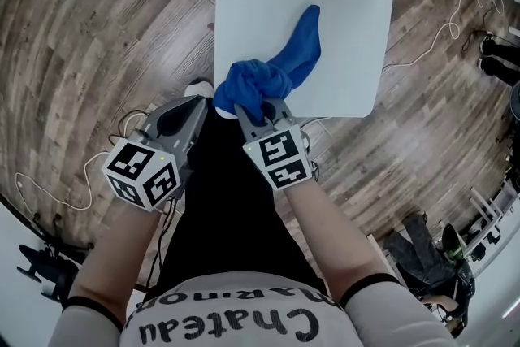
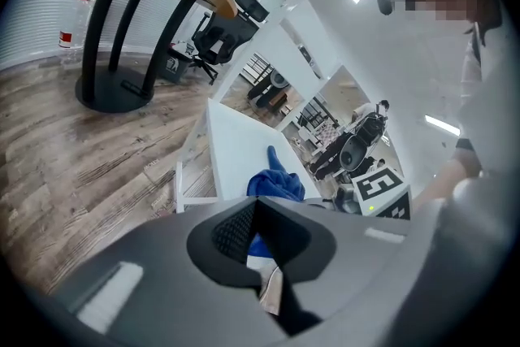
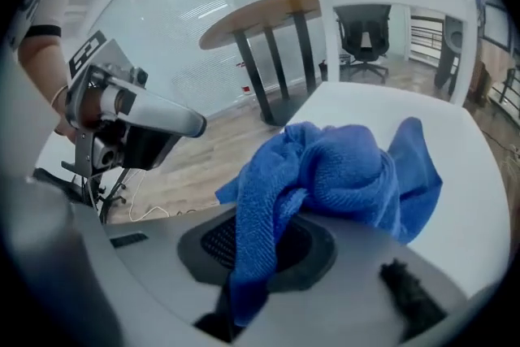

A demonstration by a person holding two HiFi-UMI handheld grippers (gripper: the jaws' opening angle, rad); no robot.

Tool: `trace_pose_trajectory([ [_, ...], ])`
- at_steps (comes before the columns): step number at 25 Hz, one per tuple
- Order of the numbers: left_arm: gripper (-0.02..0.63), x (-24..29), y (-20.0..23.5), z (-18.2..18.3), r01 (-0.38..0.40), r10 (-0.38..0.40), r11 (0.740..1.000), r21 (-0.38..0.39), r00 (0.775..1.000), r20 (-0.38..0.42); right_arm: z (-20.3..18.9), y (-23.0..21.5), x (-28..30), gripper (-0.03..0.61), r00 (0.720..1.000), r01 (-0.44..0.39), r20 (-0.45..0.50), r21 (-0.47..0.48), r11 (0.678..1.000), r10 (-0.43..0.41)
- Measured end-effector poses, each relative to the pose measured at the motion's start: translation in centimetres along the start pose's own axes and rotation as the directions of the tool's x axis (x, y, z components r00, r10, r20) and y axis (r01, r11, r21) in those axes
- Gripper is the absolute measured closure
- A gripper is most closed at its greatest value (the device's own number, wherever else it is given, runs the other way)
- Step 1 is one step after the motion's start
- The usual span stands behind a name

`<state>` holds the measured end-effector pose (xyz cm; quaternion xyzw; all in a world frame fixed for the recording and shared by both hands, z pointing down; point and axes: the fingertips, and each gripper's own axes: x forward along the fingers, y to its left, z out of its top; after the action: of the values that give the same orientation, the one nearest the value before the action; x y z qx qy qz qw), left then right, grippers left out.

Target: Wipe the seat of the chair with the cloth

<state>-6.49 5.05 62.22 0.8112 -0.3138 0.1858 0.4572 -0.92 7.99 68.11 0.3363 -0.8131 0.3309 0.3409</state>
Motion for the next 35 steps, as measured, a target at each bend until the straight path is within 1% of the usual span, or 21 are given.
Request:
trace_pose_trajectory([
  [4,0.609,0.7,-0.7,0.5,0.008,-0.008,1.0,0.014,1.0,-0.003,-1.0,-2.9,-1.7,0.522,0.998,0.052,0.021,0.044,0.998,-0.053],
  [6,0.609,1.1,-1.1,0.7,0.012,-0.011,1.0,0.024,1.0,-0.008,-1.5,-4.5,-2.6,0.522,0.996,0.078,0.031,0.08,0.994,-0.081],
  [9,0.609,1.8,-2.0,0.7,0.021,-0.02,0.999,0.04,1.0,-0.024,-2.3,-6.9,-4.1,0.522,0.991,0.116,0.044,0.16,0.98,-0.124],
  [13,0.609,2.7,-4.1,0.6,0.046,-0.043,0.997,0.067,0.998,-0.048,-4.0,-10.1,-6.5,0.522,0.981,0.171,0.049,0.231,0.958,-0.187],
  [16,0.609,3.3,-6.1,1.1,0.074,-0.068,0.993,0.094,0.996,-0.06,-5.6,-12.7,-8.4,0.522,0.969,0.224,0.034,0.286,0.932,-0.244],
  [20,0.609,3.7,-8.8,2.5,0.102,-0.092,0.984,0.143,0.993,-0.073,-8.3,-15.9,-11.2,0.522,0.953,0.291,-0.028,0.377,0.879,-0.303],
  [21,0.609,3.8,-9.4,3.0,0.106,-0.095,0.982,0.158,0.993,-0.074,-9.0,-16.7,-12.0,0.522,0.947,0.31,-0.048,0.407,0.859,-0.318],
  [22,0.609,3.9,-10.0,3.7,0.11,-0.099,0.979,0.172,0.992,-0.072,-9.7,-17.5,-12.7,0.522,0.939,0.333,-0.072,0.443,0.832,-0.338],
  [23,0.609,3.9,-10.6,4.4,0.114,-0.103,0.976,0.185,0.992,-0.067,-10.4,-18.3,-13.5,0.522,0.928,0.36,-0.099,0.484,0.798,-0.358],
  [24,0.609,3.9,-11.3,5.2,0.118,-0.108,0.973,0.198,0.992,-0.062,-11.2,-19.1,-14.2,0.522,0.917,0.386,-0.131,0.528,0.757,-0.377],
  [26,0.609,3.9,-12.7,6.8,0.128,-0.119,0.965,0.228,0.991,-0.054,-12.9,-20.1,-15.8,0.522,0.901,0.419,-0.19,0.621,0.663,-0.391],
  [28,0.609,3.8,-14.4,8.1,0.14,-0.131,0.956,0.257,0.99,-0.051,-14.0,-20.4,-17.7,0.522,0.899,0.407,-0.2,0.71,0.575,-0.389],
  [30,0.609,3.6,-16.4,9.4,0.15,-0.143,0.947,0.283,0.989,-0.047,-14.1,-20.5,-20.2,0.522,0.9,0.363,-0.152,0.779,0.511,-0.408],
  [32,0.609,3.2,-18.5,10.6,0.158,-0.154,0.94,0.303,0.987,-0.039,-13.8,-20.0,-22.8,0.522,0.902,0.292,-0.081,0.836,0.463,-0.423],
  [33,0.609,3.0,-19.5,11.2,0.16,-0.159,0.936,0.312,0.987,-0.031,-13.4,-19.6,-24.0,0.522,0.902,0.251,-0.039,0.858,0.448,-0.43],
  [34,0.609,2.8,-20.6,11.9,0.164,-0.166,0.933,0.32,0.986,-0.02,-12.8,-19.3,-25.3,0.522,0.898,0.208,0.008,0.874,0.44,-0.439],
  [35,0.609,2.8,-21.7,12.7,0.172,-0.179,0.929,0.327,0.984,-0.008,-12.0,-19.2,-26.5,0.522,0.891,0.166,0.057,0.882,0.441,-0.451],
])
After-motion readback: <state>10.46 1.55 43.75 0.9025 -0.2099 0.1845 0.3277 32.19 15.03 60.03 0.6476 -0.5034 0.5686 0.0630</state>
